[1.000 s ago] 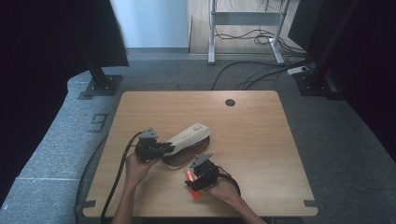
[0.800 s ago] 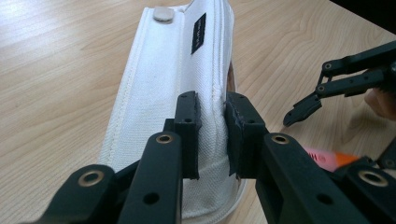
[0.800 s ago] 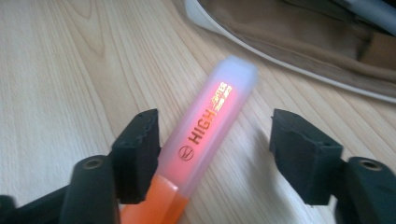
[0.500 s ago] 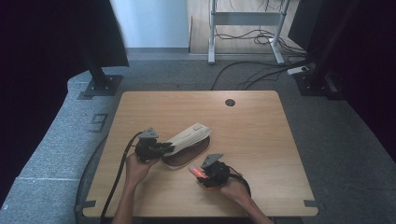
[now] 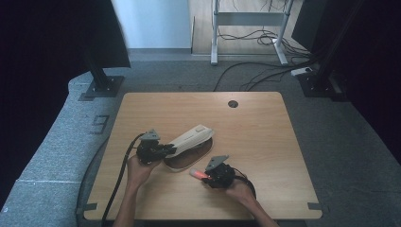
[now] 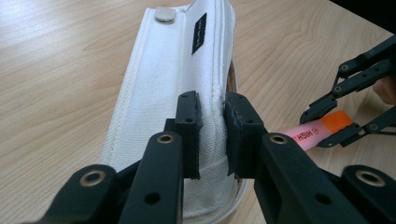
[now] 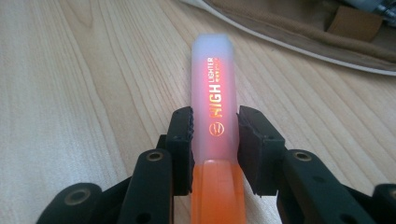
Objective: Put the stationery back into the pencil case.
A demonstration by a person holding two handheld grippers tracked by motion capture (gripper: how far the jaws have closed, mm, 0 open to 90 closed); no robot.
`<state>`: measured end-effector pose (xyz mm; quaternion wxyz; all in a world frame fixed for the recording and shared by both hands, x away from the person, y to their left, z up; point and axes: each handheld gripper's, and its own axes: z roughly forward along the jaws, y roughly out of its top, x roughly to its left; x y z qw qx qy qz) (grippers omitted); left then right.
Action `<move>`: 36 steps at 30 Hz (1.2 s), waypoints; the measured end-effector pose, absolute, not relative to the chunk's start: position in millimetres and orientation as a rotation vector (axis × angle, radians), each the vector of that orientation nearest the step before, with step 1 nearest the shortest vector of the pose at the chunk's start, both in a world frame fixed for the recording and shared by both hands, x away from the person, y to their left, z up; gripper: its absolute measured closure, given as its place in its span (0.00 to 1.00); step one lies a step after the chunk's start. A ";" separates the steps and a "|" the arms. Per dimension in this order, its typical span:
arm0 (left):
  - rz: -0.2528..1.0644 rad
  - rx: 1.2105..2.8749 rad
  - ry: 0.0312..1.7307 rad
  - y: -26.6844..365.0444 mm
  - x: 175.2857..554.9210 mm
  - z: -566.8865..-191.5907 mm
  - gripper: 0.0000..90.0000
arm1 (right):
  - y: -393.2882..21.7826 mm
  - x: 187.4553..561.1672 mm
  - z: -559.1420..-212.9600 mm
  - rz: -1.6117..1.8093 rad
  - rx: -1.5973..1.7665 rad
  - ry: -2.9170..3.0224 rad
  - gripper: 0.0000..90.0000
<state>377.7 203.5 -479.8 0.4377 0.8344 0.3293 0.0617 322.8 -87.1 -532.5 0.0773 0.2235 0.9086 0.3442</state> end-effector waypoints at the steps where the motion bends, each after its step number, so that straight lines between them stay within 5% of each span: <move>1: 0.153 2.074 0.819 203.5 377.7 -479.8 0.85 | -87.7 323.0 -531.5 1.039 0.666 2.717 0.73; 36: 0.159 2.076 0.811 202.5 377.3 -479.1 0.85 | -37.8 382.4 -513.6 1.034 0.566 2.730 0.73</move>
